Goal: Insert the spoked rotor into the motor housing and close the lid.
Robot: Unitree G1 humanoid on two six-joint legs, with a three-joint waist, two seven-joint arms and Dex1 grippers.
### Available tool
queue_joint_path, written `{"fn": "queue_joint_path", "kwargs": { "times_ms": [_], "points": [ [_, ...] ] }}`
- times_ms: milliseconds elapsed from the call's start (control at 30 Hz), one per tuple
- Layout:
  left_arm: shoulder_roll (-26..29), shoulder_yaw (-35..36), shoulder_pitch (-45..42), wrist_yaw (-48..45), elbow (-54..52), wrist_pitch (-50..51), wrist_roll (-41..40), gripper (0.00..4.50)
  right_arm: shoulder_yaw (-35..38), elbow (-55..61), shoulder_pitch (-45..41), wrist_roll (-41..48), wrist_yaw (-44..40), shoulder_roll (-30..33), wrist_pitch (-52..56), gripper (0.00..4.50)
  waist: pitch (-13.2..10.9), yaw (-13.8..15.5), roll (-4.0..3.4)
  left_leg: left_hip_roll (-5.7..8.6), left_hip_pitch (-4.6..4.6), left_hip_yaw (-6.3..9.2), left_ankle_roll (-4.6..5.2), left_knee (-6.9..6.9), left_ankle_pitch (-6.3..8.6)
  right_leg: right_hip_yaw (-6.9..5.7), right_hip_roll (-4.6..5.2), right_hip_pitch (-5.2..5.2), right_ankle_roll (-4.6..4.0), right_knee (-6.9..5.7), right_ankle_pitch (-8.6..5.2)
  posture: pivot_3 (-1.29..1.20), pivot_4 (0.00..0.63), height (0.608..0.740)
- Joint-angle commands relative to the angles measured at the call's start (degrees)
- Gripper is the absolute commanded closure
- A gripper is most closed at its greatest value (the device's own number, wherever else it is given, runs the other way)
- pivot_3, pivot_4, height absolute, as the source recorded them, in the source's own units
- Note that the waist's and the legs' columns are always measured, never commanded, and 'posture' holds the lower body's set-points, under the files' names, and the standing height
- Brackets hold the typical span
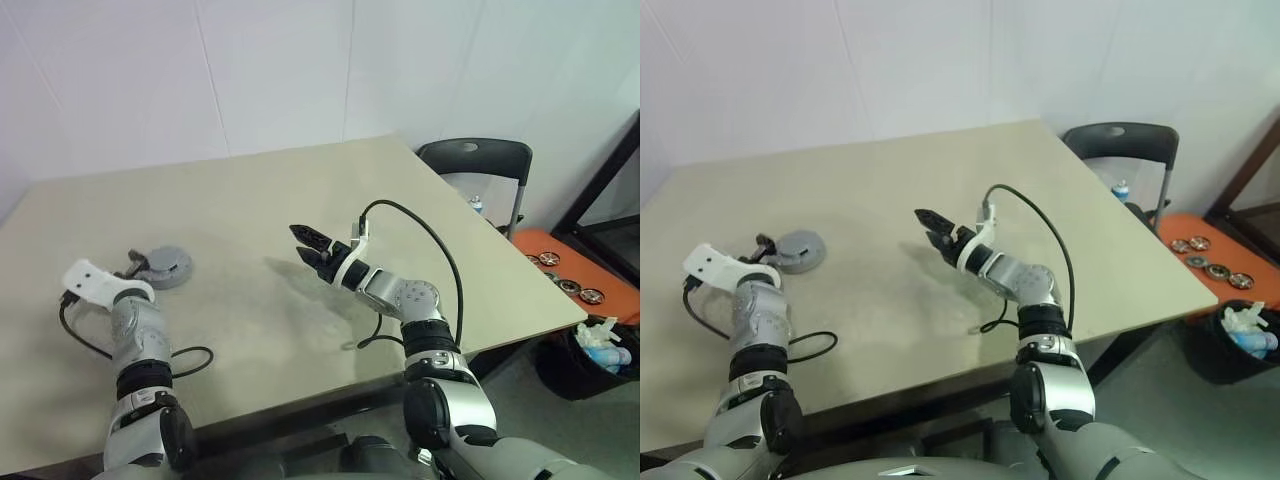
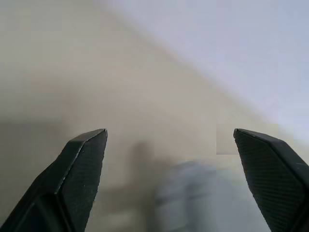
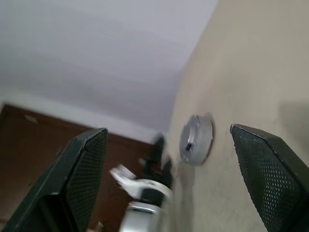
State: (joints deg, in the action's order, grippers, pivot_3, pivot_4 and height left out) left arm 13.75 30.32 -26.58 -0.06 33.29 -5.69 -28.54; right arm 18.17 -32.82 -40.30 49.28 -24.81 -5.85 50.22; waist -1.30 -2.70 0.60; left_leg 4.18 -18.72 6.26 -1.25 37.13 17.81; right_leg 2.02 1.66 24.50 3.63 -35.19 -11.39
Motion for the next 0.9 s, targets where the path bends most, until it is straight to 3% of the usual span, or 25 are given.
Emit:
{"fn": "queue_joint_path", "kwargs": {
  "times_ms": [33,333,567,700,900],
  "points": [
    [2.4,-5.1,1.7,-13.9,-7.3,-1.4,0.2,0.05,-5.3,6.1,1.1,-5.2,-3.3,1.5,-4.0,0.26,0.0,0.2,0.00,0.01,-0.01,0.00,0.01,0.00,0.00,-0.01,0.00,0.00,0.00,0.02,0.00,0.00,0.000,0.740],
    [6.3,-14.9,9.1,-40.3,-20.7,5.0,-3.4,0.05,-17.1,18.7,6.1,-19.5,-7.9,8.3,-17.6,0.26,0.0,0.2,-0.03,0.00,-0.08,0.00,0.04,0.00,0.02,0.00,-0.03,0.07,-0.01,0.04,-0.01,0.00,0.000,0.740],
    [10.3,-18.3,15.5,-50.6,-28.4,11.3,-5.5,0.05,-20.4,27.1,12.2,-25.7,-8.6,13.6,-23.7,0.26,-0.1,0.2,-0.07,-0.03,-0.02,-0.01,0.05,-0.02,0.03,0.01,-0.05,0.03,0.00,0.06,-0.03,0.00,0.000,0.740],
    [12.8,-20.7,18.8,-54.6,-29.0,10.8,-2.4,0.05,-25.4,25.6,16.0,-34.7,-7.7,16.3,-32.6,0.26,-0.1,0.4,-0.10,-0.02,0.03,-0.03,0.07,0.00,0.03,0.02,-0.05,-0.03,0.01,0.07,-0.04,0.00,0.000,0.740],
    [13.4,-20.8,17.6,-55.0,-26.6,9.9,0.1,0.05,-25.4,23.4,16.4,-36.5,-8.0,15.8,-36.0,0.26,-0.2,0.5,-0.12,-0.04,0.23,-0.05,0.06,0.05,0.02,0.02,-0.10,-0.25,0.20,0.08,-0.18,0.00,0.000,0.740]
  ]
}}
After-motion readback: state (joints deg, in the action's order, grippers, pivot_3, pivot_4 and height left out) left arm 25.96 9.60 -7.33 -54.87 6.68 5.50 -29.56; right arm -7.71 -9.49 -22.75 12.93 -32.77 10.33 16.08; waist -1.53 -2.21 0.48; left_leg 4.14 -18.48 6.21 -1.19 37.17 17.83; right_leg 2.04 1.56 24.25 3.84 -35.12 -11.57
